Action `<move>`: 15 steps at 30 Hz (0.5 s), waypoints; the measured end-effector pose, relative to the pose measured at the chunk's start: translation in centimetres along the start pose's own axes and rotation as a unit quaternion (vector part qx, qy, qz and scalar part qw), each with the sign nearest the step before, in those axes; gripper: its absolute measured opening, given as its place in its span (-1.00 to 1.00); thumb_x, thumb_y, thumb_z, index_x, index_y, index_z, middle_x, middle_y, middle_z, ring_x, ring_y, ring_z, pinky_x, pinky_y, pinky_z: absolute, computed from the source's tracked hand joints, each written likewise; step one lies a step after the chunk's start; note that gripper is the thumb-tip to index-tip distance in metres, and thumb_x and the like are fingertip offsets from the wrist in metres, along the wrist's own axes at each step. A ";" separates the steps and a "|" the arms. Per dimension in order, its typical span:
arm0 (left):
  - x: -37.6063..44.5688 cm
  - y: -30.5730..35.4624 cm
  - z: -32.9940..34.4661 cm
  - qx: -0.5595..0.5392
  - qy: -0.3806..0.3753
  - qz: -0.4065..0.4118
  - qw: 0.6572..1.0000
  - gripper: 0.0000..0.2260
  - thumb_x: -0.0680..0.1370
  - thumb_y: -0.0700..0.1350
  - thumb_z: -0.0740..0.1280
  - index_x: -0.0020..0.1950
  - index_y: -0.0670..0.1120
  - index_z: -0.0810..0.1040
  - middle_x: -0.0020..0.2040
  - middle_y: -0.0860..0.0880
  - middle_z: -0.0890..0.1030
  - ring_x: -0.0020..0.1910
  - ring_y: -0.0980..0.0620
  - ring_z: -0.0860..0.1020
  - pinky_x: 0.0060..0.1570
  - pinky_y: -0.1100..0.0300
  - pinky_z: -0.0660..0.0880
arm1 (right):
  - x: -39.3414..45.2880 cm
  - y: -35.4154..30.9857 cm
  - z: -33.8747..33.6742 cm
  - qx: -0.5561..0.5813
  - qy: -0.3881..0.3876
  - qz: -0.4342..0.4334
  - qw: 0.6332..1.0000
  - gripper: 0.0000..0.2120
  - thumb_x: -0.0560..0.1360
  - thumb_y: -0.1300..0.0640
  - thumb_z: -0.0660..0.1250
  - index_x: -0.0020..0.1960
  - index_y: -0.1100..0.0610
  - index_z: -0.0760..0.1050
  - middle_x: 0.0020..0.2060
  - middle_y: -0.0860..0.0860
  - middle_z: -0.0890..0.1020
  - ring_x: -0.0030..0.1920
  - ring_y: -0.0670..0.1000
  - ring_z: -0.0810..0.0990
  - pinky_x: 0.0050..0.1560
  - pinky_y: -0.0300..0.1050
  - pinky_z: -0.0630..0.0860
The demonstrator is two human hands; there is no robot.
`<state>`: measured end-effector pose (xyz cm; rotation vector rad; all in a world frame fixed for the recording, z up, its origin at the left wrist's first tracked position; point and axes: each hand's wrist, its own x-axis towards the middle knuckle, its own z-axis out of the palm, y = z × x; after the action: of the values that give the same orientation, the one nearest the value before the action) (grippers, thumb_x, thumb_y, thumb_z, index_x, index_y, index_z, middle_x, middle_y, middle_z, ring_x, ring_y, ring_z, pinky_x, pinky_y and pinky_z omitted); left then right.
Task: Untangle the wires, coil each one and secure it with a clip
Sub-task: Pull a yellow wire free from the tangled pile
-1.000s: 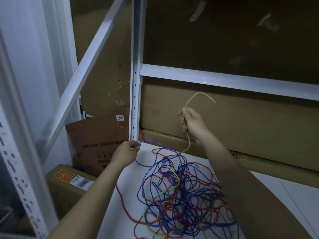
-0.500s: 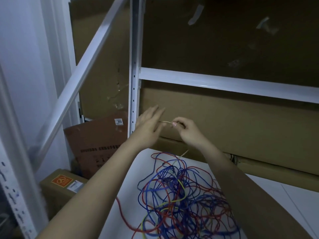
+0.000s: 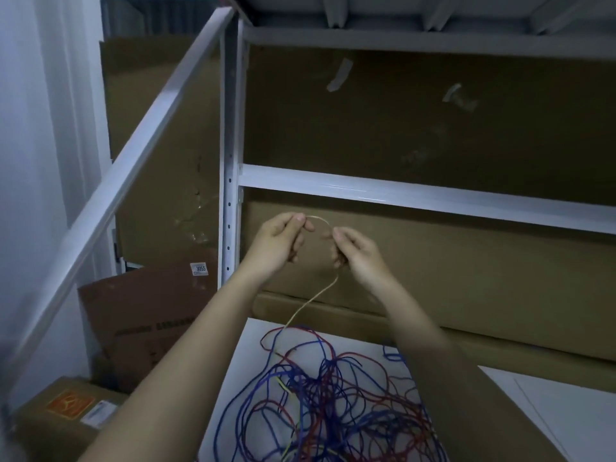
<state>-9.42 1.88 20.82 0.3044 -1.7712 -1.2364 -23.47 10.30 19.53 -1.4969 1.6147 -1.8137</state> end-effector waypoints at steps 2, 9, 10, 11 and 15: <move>-0.5 -0.8 0.3 -0.039 -0.006 -0.030 0.999 -0.75 0.66 -0.08 0.15 -0.09 -0.11 0.56 -0.50 0.11 0.35 -0.49 0.18 0.30 -0.46 0.30 0.26 | -1.4 2.1 0.1 0.033 -0.006 0.030 0.999 -0.75 0.64 0.13 0.13 -0.07 0.12 0.56 -0.42 -0.03 0.46 -0.39 -0.10 0.47 -0.25 -0.30 0.43; -2.5 -3.5 -0.1 -0.227 -0.007 -0.181 0.957 -0.75 0.63 -0.02 0.20 -0.15 -0.12 0.50 -0.50 0.08 0.29 -0.55 0.18 0.19 -0.57 0.35 0.09 | -4.9 4.8 0.6 0.087 0.073 0.033 0.993 -0.89 0.60 0.31 0.18 -0.05 0.15 0.42 -0.33 0.02 0.49 -0.40 -0.20 0.47 -0.29 -0.35 0.40; -2.8 -3.8 -0.2 -0.270 -0.005 -0.199 0.942 -0.74 0.65 -0.04 0.16 -0.17 -0.12 0.47 -0.51 0.08 0.28 -0.56 0.18 0.17 -0.57 0.35 0.07 | -5.3 5.1 0.7 0.086 0.071 0.026 0.993 -0.89 0.58 0.35 0.19 -0.05 0.18 0.41 -0.33 0.05 0.50 -0.38 -0.21 0.49 -0.27 -0.36 0.42; -3.1 -4.2 -0.3 -0.310 -0.004 -0.215 0.926 -0.73 0.66 -0.07 0.11 -0.17 -0.12 0.46 -0.51 0.08 0.27 -0.57 0.18 0.16 -0.57 0.34 0.06 | -5.6 5.4 0.8 0.079 0.066 0.021 0.994 -0.88 0.57 0.37 0.20 -0.06 0.19 0.41 -0.32 0.06 0.51 -0.37 -0.21 0.51 -0.24 -0.36 0.43; -4.9 -5.4 -0.7 -0.385 -0.024 -0.237 0.892 -0.77 0.63 -0.17 0.05 -0.03 -0.18 0.48 -0.45 0.05 0.27 -0.54 0.17 0.18 -0.54 0.33 0.09 | -6.9 7.2 1.7 0.015 0.096 0.002 0.995 -0.88 0.56 0.32 0.27 -0.11 0.16 0.47 -0.33 0.08 0.57 -0.31 -0.11 0.55 -0.20 -0.31 0.47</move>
<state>-7.78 2.13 13.63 0.2400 -1.1302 -2.1994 -22.10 12.22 9.68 -1.3411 1.6665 -2.0243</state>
